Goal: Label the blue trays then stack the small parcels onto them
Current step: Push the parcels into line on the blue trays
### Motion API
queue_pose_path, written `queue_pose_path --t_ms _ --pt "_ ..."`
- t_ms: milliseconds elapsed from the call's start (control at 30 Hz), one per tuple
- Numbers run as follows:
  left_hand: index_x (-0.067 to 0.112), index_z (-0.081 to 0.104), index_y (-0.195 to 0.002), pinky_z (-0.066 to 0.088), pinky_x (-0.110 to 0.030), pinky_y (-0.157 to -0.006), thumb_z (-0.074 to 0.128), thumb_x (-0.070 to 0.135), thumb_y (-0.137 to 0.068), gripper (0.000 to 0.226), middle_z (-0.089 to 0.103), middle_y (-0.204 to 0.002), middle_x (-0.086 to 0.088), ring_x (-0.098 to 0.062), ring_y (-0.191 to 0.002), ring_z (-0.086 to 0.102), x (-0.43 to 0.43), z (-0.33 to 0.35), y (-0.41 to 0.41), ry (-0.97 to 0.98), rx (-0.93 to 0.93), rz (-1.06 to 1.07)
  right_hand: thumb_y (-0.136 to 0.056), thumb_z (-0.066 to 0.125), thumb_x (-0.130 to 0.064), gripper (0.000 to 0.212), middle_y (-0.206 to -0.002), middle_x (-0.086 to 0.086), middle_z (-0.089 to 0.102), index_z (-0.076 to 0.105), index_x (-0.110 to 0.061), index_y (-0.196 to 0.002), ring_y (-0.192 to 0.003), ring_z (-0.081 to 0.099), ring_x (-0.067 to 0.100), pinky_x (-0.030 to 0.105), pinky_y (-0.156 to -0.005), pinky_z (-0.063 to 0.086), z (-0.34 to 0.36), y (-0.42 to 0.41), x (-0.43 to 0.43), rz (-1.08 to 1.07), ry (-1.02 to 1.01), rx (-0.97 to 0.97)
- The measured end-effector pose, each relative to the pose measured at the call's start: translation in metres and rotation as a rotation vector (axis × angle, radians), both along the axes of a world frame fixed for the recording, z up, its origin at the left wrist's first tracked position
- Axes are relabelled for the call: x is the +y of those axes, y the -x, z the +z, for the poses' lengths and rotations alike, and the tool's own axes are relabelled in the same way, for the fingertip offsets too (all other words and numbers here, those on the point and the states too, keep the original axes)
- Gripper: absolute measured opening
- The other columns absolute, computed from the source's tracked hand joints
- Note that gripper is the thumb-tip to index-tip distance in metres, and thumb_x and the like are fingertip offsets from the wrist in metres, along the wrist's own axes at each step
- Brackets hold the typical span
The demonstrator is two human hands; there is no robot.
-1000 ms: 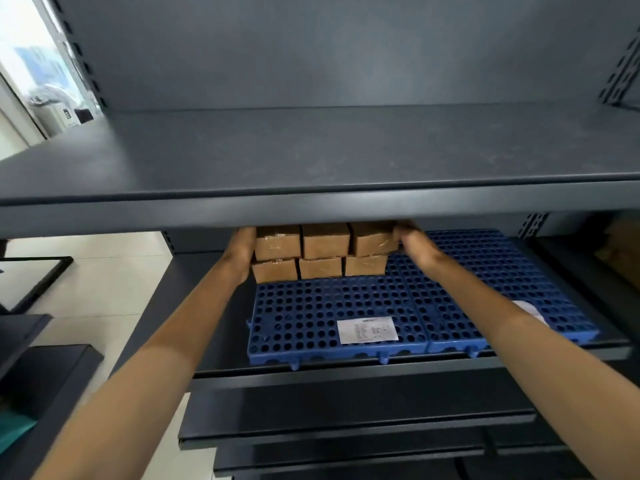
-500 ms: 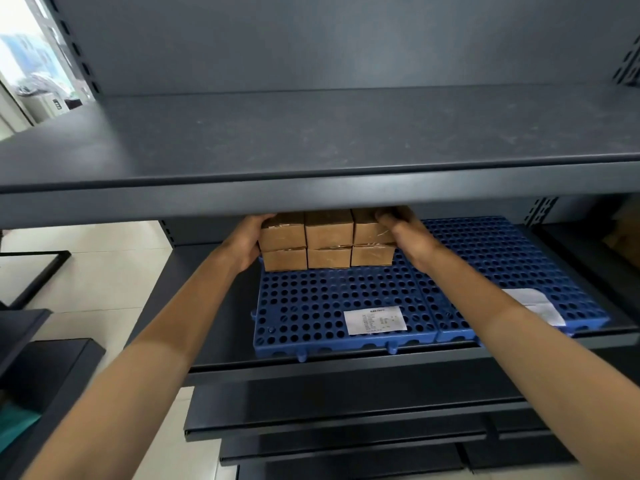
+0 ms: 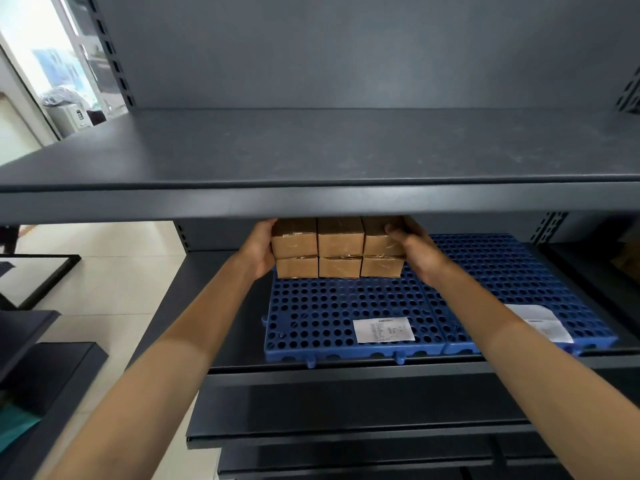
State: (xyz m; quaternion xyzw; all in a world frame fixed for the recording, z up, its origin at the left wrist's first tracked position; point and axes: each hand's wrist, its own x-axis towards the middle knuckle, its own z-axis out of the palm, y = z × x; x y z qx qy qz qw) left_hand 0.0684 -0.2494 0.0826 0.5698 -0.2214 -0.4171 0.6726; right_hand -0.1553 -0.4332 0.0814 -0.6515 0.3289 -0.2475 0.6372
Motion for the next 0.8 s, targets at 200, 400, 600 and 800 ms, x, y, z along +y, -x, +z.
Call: queue_pose_path --t_ms 200,400,600,800 --pt "0.016 0.048 -0.128 0.056 -0.041 -0.079 0.072 0.033 -0.077 0.059 0.064 -0.121 -0.015 -0.028 -0.104 0.066 -0.003 -0.009 0.005 -0.014 -0.052 0.236 -0.087 0.068 -0.029 0.062 -0.132 -0.001 0.058 0.042 -0.026 -0.143 -0.117 0.055 0.017 0.034 -0.106 0.04 -0.01 -0.004 0.011 -0.153 -0.037 -0.103" --pt "0.017 0.047 -0.137 0.038 -0.024 -0.103 0.072 0.035 -0.084 0.061 0.057 -0.126 0.007 -0.008 -0.116 0.053 -0.011 -0.021 0.043 0.083 -0.216 0.486 -0.092 0.061 -0.021 0.057 -0.123 0.0 0.059 0.039 -0.015 -0.145 -0.094 0.056 0.003 0.012 -0.071 0.041 -0.017 -0.009 0.02 -0.257 -0.083 -0.167" --pt "0.023 0.033 -0.149 0.032 -0.025 -0.11 0.073 0.047 -0.079 0.084 0.051 -0.142 0.004 -0.01 -0.129 0.045 -0.014 -0.034 0.044 0.049 -0.242 0.508 -0.091 0.06 -0.021 0.06 -0.131 0.003 0.056 0.036 -0.018 -0.147 -0.117 0.053 0.016 0.029 -0.103 0.039 -0.017 -0.014 0.025 -0.292 -0.08 -0.175" --pt "0.024 0.032 -0.149 0.032 -0.021 -0.103 0.068 0.049 -0.083 0.079 0.049 -0.143 0.0 -0.013 -0.13 0.044 -0.019 -0.036 0.047 0.039 -0.28 0.524 -0.092 0.059 -0.021 0.061 -0.128 0.003 0.058 0.034 -0.018 -0.148 -0.114 0.055 0.016 0.03 -0.101 0.041 -0.018 -0.013 0.022 -0.258 -0.055 -0.183"
